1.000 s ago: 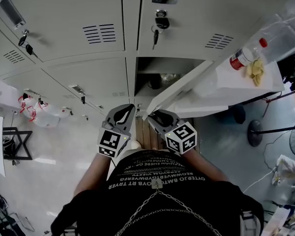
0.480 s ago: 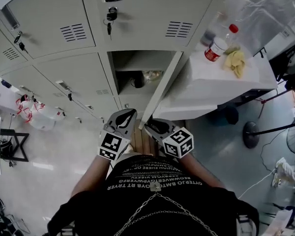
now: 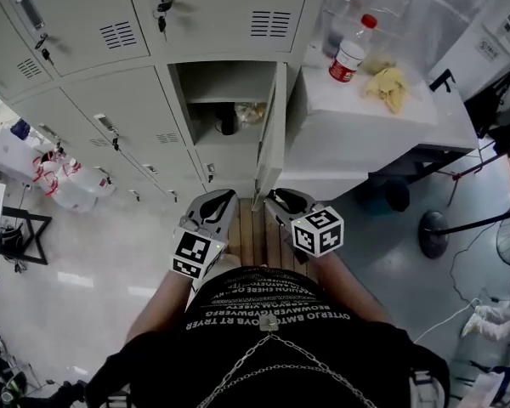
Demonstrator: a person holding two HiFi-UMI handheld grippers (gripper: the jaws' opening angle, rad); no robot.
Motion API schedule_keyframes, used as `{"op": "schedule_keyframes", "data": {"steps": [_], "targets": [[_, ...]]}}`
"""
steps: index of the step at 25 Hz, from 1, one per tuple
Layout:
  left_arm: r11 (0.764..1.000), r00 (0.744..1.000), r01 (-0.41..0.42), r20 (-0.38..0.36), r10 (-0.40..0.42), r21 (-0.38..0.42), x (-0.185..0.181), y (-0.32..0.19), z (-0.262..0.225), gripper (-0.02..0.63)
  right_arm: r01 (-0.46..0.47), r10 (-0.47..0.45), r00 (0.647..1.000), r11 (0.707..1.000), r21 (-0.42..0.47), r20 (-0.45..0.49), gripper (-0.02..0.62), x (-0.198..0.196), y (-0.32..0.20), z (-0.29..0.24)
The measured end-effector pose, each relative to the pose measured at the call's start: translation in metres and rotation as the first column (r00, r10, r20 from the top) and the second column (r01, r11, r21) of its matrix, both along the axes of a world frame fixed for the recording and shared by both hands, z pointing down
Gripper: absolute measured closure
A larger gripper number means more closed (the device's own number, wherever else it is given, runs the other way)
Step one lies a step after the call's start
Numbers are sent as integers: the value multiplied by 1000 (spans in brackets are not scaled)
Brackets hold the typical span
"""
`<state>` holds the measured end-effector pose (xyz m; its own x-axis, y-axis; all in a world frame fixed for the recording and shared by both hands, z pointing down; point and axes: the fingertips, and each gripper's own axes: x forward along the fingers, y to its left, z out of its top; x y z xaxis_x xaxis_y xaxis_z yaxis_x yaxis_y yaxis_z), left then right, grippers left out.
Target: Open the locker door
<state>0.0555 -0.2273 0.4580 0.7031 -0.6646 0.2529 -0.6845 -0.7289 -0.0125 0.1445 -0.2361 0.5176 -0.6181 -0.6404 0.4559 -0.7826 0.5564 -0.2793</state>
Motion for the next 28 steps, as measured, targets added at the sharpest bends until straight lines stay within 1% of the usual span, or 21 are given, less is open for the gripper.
{"op": "schedule_keyframes", "data": {"steps": [5,7,9,11,13,17,20,23,26,28], "targets": [[999,999,46,-3,-45,3,1,31,0,606,-1,0,1000,1000,12,16,499,11,4,6],[998,998,57,5,-57,17,-1,45,-5,606,-9,7,999,998,57,38,535,13,14,-5],[997,997,75,12,-76,35,-7,59,-16,606,-13,7,999,992,129,50,591,16,32,-27],[993,995,99,-1,-99,68,-16,73,-37,606,-19,10,999,980,196,49,598,22,53,-52],[987,992,128,-12,-127,95,-28,83,-54,606,-39,28,998,971,237,48,598,32,68,-70],[980,986,164,-13,-163,116,-44,94,-67,606,-78,66,996,963,259,57,598,49,81,-84],[981,987,159,-7,-159,111,-40,97,-64,606,-90,77,995,959,269,59,598,56,85,-89],[987,992,124,2,-125,99,-27,98,-59,606,-98,84,995,959,267,61,598,61,87,-91],[991,996,94,-7,-94,99,-14,95,-61,606,-102,87,994,959,263,65,598,63,84,-90],[994,997,79,8,-80,80,-12,90,-56,606,-102,87,994,960,262,69,598,61,78,-89]]}}
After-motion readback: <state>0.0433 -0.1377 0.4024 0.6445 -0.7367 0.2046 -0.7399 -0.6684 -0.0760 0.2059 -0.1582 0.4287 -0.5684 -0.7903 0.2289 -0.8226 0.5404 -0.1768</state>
